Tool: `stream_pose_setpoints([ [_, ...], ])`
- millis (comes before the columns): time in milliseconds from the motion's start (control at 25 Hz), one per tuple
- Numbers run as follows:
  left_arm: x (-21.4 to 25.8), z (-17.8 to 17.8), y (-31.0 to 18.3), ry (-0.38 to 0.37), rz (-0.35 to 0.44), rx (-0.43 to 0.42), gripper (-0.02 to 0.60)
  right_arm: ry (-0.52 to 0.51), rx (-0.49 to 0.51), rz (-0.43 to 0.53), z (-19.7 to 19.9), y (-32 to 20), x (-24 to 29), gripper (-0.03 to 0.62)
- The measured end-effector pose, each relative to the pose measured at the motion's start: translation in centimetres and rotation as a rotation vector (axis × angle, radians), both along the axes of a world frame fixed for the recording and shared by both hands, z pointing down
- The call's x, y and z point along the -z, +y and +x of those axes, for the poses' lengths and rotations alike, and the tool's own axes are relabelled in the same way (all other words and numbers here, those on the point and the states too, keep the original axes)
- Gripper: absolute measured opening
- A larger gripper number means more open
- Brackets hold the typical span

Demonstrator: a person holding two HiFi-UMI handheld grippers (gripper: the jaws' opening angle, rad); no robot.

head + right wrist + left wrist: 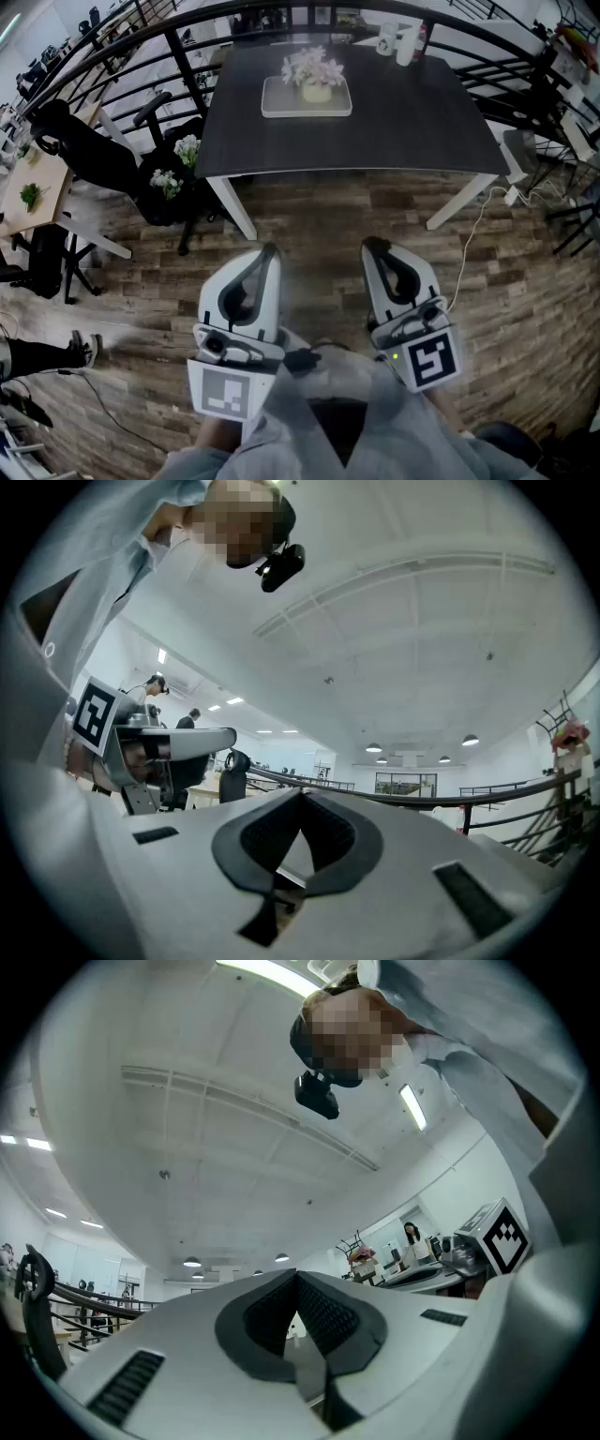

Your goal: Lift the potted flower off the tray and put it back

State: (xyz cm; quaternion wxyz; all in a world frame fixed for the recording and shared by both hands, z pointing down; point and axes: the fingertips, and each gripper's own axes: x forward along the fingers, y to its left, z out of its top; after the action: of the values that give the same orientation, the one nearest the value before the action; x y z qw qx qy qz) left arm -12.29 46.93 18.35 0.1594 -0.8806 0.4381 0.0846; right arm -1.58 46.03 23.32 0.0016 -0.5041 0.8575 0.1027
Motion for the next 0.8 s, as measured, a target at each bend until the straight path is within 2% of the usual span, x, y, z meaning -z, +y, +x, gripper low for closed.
stream_pose_setpoints([
  [400, 0.3, 1.9, 0.8, -0.005, 0.006, 0.0, -0.001, -0.022, 0.002, 0.002, 1.9, 0.8, 0.1, 0.0],
  [640, 0.1, 2.7, 1.1, -0.003, 0.003, -0.001, 0.0, 0.029, -0.006, 0.028, 2.4, 1.5, 0.0, 0.002],
  [800, 0.0, 3.4, 1.3, -0.002, 0.003, -0.007, -0.002, 0.021, -0.018, 0.01, 3.3, 2.1, -0.4, 0.002],
])
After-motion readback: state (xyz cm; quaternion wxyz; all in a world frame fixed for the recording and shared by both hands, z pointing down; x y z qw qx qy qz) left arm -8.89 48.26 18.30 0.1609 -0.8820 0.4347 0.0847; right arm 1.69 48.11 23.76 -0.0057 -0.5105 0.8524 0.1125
